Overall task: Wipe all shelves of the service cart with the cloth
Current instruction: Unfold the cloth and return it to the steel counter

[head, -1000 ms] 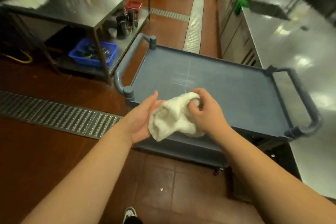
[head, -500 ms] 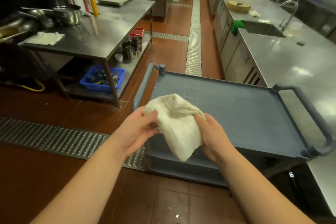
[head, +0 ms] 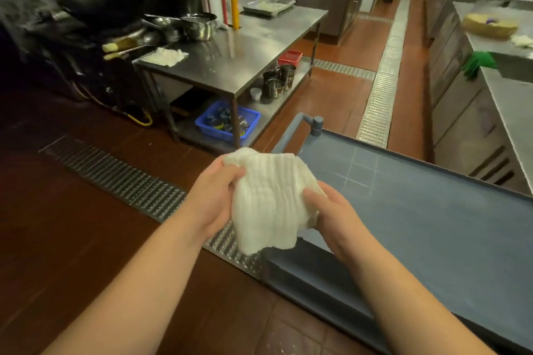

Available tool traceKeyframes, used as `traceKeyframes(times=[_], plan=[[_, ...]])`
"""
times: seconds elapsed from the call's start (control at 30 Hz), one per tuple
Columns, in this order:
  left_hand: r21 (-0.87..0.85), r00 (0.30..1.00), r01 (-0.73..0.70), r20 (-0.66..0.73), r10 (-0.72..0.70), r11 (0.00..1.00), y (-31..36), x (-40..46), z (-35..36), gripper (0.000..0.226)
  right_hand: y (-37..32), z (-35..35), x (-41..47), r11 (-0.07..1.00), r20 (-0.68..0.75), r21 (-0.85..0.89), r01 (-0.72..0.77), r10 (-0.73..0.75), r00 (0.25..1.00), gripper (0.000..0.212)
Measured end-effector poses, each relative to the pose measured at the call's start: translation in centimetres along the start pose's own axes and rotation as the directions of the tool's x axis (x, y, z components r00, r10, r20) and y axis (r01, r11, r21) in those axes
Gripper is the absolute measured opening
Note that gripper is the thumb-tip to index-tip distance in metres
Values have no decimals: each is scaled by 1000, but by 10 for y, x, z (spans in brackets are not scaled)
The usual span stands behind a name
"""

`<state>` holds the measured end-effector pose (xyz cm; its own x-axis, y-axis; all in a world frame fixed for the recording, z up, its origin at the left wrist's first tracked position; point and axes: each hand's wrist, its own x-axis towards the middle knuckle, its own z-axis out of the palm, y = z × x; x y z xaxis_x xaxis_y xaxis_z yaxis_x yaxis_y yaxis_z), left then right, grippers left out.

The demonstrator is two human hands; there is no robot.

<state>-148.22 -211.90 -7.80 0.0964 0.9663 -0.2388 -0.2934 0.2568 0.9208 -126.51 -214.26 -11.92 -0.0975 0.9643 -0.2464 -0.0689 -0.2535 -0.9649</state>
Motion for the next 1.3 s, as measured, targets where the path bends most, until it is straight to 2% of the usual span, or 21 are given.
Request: traceKeyframes(times=[0.13, 0.23, 0.43, 0.53, 0.63, 0.7, 0.8, 0.83, 0.93, 1.3], plan=[[-84, 994, 22, -104, -31, 996, 6, 0, -42, 38, -3, 39, 28, 988, 153, 131, -83, 63, 986, 30], [-128, 983, 32, -176, -55, 991, 9, 2, -87, 39, 4, 81, 51, 976, 236, 166, -144, 102, 966, 34], [-146, 939, 57, -328, -102, 988, 21, 18, -209, 28, 19, 198, 106, 953, 273, 198, -231, 173, 946, 33], [-134, 925, 102, -351, -144, 986, 27, 35, -279, 30, 24, 265, 138, 943, 283, 211, -257, 192, 940, 32], [-44, 901, 181, -392, -183, 983, 34, 49, -336, 32, 26, 325, 168, 944, 300, 203, -260, 193, 934, 32], [-24, 915, 272, -303, -266, 962, 39, 61, -364, 42, 27, 358, 186, 945, 316, 211, -251, 176, 932, 32], [-153, 932, 335, -89, -351, 930, 49, 85, -389, 58, 28, 389, 213, 938, 328, 234, -256, 172, 929, 35], [-182, 933, 340, -61, -356, 923, 53, 95, -395, 58, 27, 394, 223, 935, 324, 241, -260, 175, 930, 37], [-201, 940, 307, -86, -329, 930, 60, 131, -412, 36, 21, 396, 252, 934, 281, 266, -239, 163, 946, 39], [-7, 947, 271, -177, -268, 963, 95, 320, -437, 38, -4, 316, 404, 917, 33, 369, -154, 153, 988, 38]])
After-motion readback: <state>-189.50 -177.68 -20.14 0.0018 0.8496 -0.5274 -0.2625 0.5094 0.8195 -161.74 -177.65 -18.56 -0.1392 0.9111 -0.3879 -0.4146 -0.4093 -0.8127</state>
